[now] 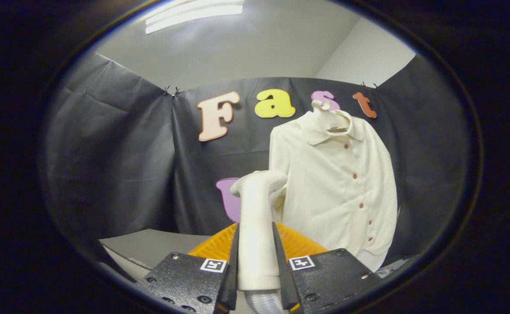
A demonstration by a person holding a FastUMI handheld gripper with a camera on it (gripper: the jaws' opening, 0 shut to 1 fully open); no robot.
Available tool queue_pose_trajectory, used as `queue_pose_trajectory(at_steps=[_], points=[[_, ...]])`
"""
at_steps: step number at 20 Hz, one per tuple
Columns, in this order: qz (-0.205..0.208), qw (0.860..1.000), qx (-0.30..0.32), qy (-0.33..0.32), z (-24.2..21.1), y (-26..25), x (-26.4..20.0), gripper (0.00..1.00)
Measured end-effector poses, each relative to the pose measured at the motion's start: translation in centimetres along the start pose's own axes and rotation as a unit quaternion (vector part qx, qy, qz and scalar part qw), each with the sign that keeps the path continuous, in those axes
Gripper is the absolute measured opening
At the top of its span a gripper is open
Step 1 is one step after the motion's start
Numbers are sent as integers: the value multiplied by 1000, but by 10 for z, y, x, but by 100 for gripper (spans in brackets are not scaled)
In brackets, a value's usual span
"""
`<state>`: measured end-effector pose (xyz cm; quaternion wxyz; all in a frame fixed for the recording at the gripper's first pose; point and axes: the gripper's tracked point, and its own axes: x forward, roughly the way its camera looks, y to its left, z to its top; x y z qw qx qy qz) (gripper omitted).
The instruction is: Iron the clothes twice with a garment steamer, once on the left side and once on the right side.
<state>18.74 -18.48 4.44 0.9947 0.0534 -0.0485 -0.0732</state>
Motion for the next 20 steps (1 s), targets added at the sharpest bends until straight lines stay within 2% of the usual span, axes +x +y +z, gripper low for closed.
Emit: queue_pose_trajectory(at_steps=[6,10,14,20], points=[[-22,999,6,-32,25,-58,11,38],[-57,996,1,-65,33,-99,36,38],[-25,996,76,-49,10,-107,58,38],[-20,996,83,-41,-10,-118,56,38]])
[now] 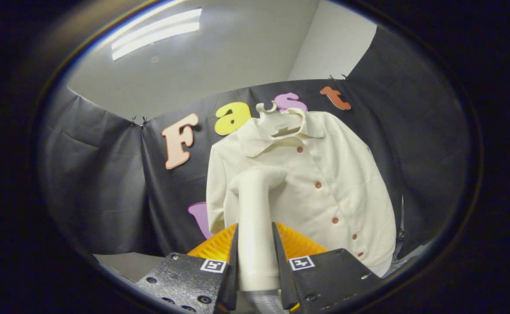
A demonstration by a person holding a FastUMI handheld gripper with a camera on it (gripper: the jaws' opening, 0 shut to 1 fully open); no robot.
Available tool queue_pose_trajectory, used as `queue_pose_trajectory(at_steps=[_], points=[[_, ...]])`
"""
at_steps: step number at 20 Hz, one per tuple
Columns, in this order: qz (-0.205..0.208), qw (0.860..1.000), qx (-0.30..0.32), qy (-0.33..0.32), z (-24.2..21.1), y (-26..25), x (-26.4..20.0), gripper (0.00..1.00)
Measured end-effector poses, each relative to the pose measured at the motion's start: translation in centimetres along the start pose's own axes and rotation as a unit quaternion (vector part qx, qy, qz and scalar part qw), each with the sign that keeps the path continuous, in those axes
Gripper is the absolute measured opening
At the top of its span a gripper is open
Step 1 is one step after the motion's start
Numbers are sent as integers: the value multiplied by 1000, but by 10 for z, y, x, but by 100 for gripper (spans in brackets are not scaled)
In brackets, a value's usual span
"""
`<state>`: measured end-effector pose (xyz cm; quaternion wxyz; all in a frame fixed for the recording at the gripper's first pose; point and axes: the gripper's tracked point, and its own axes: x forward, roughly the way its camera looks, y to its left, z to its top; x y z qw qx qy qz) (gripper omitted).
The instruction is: Iron the clothes twice with a garment steamer, once on the left side and once on the right side.
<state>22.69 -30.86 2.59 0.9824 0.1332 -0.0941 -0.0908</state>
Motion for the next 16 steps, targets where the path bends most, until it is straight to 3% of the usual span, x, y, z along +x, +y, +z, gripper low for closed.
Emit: queue_pose_trajectory(at_steps=[16], points=[[-9,996,27,79,-95,-53,-52,38]])
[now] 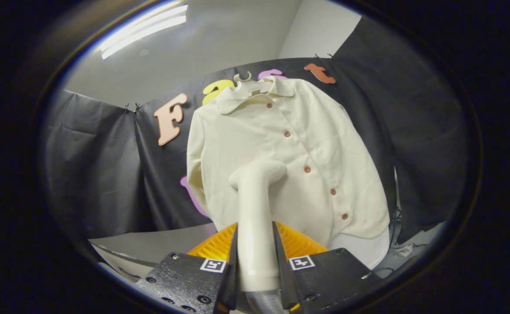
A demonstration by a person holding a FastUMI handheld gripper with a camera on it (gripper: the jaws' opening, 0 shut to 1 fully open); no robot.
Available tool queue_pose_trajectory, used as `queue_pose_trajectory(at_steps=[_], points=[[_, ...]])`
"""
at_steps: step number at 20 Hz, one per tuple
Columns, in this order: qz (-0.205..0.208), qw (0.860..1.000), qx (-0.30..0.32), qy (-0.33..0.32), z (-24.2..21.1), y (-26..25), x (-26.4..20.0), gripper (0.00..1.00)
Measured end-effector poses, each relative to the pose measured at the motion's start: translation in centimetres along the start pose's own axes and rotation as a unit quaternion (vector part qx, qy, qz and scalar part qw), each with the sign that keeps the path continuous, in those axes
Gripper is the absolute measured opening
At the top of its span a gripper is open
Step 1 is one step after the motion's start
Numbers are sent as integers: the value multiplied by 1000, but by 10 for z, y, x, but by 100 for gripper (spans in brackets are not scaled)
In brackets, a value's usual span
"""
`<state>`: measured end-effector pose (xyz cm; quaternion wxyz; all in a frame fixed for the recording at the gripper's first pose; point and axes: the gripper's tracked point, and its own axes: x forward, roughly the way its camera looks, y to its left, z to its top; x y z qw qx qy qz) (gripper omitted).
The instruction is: Iron the clothes twice with a garment steamer, once on the left side and once on the right side.
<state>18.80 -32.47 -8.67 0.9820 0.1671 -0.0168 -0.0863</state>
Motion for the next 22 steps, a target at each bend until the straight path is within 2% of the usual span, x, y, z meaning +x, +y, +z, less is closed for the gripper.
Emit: queue_pose_trajectory(at_steps=[11,22], points=[[-6,997,29,66,-88,-27,-16,38],[-24,996,27,87,-126,-55,-34,37]])
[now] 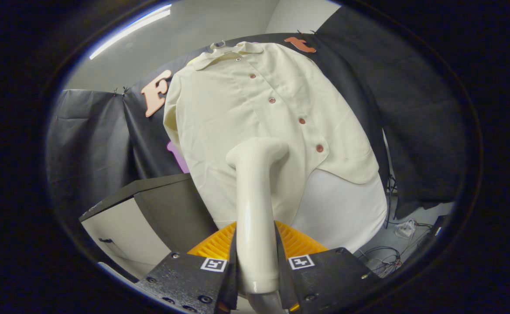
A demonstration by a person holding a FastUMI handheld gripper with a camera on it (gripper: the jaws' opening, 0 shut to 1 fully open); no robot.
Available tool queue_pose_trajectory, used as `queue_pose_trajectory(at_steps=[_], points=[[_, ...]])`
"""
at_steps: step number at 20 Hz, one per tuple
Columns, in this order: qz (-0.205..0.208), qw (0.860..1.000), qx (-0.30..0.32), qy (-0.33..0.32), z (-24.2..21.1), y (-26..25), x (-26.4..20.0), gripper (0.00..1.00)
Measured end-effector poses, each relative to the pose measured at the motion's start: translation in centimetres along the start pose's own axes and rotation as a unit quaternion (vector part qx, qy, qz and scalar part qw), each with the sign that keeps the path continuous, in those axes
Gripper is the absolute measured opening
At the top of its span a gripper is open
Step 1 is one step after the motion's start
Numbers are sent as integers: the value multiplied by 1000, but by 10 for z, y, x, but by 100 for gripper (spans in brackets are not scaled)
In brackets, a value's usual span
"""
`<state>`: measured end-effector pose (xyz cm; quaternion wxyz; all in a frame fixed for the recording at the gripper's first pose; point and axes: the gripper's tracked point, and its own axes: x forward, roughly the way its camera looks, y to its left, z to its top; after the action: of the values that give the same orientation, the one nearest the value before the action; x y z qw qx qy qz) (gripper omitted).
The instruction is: Iron the clothes twice with a garment steamer, once on the left side and once on the right side.
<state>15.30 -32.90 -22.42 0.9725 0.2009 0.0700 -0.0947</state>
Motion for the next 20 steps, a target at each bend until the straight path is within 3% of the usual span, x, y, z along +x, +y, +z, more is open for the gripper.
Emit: queue_pose_trajectory(at_steps=[14,20], points=[[-28,999,11,33,-29,-32,-28,37],[-15,1000,18,2,16,-12,-37,37]])
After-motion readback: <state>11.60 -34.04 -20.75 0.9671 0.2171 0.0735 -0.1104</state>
